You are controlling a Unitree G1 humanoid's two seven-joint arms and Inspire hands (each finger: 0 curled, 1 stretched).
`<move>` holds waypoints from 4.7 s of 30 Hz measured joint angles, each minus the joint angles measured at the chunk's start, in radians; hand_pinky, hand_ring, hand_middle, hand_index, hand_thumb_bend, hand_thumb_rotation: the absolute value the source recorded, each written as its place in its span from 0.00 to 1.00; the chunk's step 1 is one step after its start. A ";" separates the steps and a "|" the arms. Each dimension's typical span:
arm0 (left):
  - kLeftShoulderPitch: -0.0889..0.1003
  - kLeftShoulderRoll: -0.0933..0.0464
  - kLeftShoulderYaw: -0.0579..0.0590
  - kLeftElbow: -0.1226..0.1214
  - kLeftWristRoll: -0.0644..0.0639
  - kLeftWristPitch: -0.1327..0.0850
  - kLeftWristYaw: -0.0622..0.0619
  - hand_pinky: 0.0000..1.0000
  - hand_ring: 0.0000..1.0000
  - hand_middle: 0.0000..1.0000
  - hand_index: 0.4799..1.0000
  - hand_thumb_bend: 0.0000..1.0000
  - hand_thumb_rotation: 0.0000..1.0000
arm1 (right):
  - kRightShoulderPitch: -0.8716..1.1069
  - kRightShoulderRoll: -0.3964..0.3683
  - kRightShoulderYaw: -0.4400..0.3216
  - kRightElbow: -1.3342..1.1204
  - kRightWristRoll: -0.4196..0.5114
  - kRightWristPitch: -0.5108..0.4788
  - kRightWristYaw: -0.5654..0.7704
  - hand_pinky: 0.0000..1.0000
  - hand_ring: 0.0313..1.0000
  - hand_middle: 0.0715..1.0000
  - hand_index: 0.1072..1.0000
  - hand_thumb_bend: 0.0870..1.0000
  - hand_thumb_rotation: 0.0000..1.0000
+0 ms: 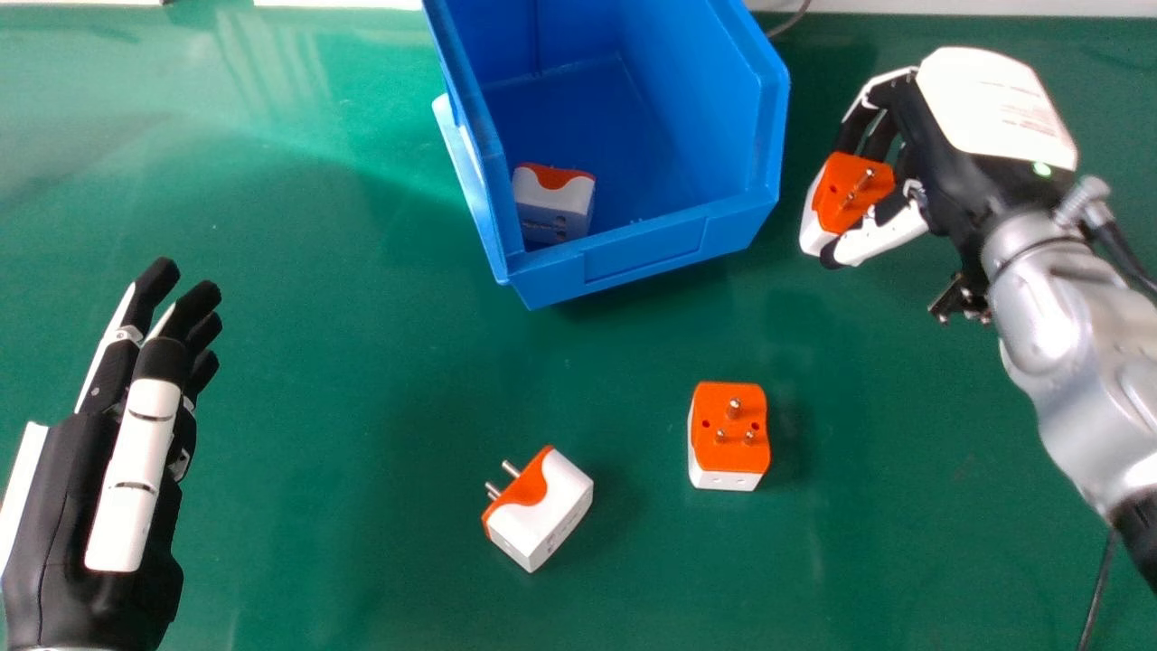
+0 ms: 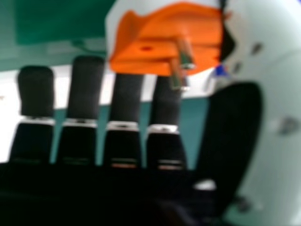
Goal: Pick all objects and put in blue box
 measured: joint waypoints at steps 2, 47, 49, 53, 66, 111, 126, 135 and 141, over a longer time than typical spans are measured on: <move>-0.002 0.001 -0.002 0.000 0.001 0.000 -0.001 0.99 0.96 0.93 0.92 0.60 0.80 | 0.045 -0.007 -0.016 -0.070 0.000 0.002 0.009 0.31 0.42 0.49 0.46 0.44 0.00; -0.050 -0.034 -0.050 0.007 0.020 0.015 0.052 0.98 0.93 0.90 0.83 0.63 0.77 | 0.278 0.076 -0.107 -0.722 -0.033 -0.165 0.210 0.28 0.38 0.46 0.51 0.44 0.00; -0.050 -0.036 -0.050 0.007 0.019 0.016 0.053 0.98 0.93 0.90 0.83 0.63 0.77 | 0.244 0.091 -0.100 -0.694 -0.033 -0.190 0.210 0.28 0.38 0.46 0.51 0.44 0.00; -0.050 -0.039 -0.051 0.007 0.021 0.016 0.062 0.98 0.93 0.90 0.82 0.64 0.77 | 0.176 0.118 -0.076 -0.628 -0.044 -0.221 0.207 0.28 0.37 0.45 0.51 0.44 0.00; -0.056 -0.044 -0.054 0.004 0.030 0.016 0.067 0.97 0.92 0.89 0.82 0.64 0.77 | -0.086 0.245 0.015 -0.295 -0.123 -0.184 0.183 0.28 0.37 0.44 0.50 0.44 0.00; 0.021 -0.046 -0.052 -0.074 0.038 0.018 0.076 0.99 0.94 0.91 0.84 0.60 0.79 | -0.635 0.453 0.207 0.908 -0.091 -0.158 -0.176 0.31 0.43 0.52 0.46 0.44 0.00; 0.029 -0.045 -0.053 -0.080 0.039 0.018 0.086 0.99 0.95 0.92 0.87 0.60 0.81 | -0.638 0.442 0.215 0.908 -0.076 -0.157 -0.102 0.34 0.44 0.50 0.45 0.45 0.03; 0.029 -0.045 -0.053 -0.080 0.040 0.017 0.087 0.99 0.95 0.92 0.87 0.60 0.81 | -0.638 0.444 0.227 0.908 -0.076 -0.132 -0.059 0.64 0.73 0.77 0.73 0.71 0.17; 0.026 -0.049 -0.055 -0.077 0.039 0.017 0.086 0.99 0.95 0.92 0.87 0.60 0.80 | -0.638 0.445 0.265 0.908 -0.101 -0.113 -0.059 0.71 0.80 0.83 0.81 0.76 0.23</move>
